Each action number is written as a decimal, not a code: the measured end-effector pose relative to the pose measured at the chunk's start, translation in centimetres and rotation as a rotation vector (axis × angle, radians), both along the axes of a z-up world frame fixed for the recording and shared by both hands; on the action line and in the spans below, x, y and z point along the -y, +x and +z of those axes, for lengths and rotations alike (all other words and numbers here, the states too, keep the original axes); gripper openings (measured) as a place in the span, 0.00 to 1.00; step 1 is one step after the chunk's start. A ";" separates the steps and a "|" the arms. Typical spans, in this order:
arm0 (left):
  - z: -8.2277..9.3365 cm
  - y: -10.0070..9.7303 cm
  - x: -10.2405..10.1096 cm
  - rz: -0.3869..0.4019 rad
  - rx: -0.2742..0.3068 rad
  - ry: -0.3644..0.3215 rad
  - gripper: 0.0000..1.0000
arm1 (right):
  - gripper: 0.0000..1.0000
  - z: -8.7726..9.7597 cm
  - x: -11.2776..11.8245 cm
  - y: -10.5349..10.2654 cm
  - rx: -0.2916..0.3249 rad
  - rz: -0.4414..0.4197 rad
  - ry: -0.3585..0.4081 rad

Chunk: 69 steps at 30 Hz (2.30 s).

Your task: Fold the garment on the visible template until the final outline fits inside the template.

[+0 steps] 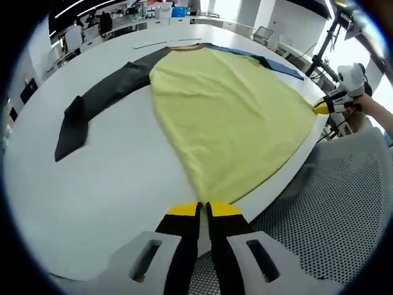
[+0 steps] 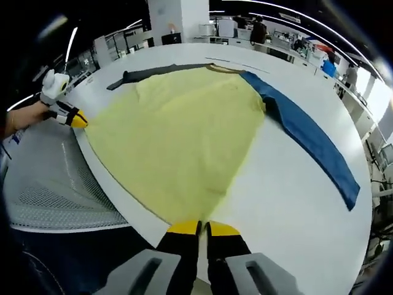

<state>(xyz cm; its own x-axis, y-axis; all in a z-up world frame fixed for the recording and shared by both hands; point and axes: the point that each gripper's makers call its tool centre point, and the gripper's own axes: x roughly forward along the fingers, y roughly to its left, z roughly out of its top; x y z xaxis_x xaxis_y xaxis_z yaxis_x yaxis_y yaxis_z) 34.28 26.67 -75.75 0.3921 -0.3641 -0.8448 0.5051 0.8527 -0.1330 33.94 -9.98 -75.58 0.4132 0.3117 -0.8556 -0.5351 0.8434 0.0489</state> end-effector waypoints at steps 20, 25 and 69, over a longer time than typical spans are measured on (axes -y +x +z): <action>4.3 3.7 -0.1 0.013 0.248 -0.121 0.83 | 0.70 3.2 2.2 3.1 0.078 -0.220 0.192; 5.6 4.5 0.1 0.000 0.303 -0.150 0.98 | 0.92 3.5 4.1 4.5 0.117 -0.263 0.201; 10.2 5.1 1.6 -0.094 0.385 -0.213 0.99 | 0.25 1.9 22.2 11.8 0.175 -0.732 0.001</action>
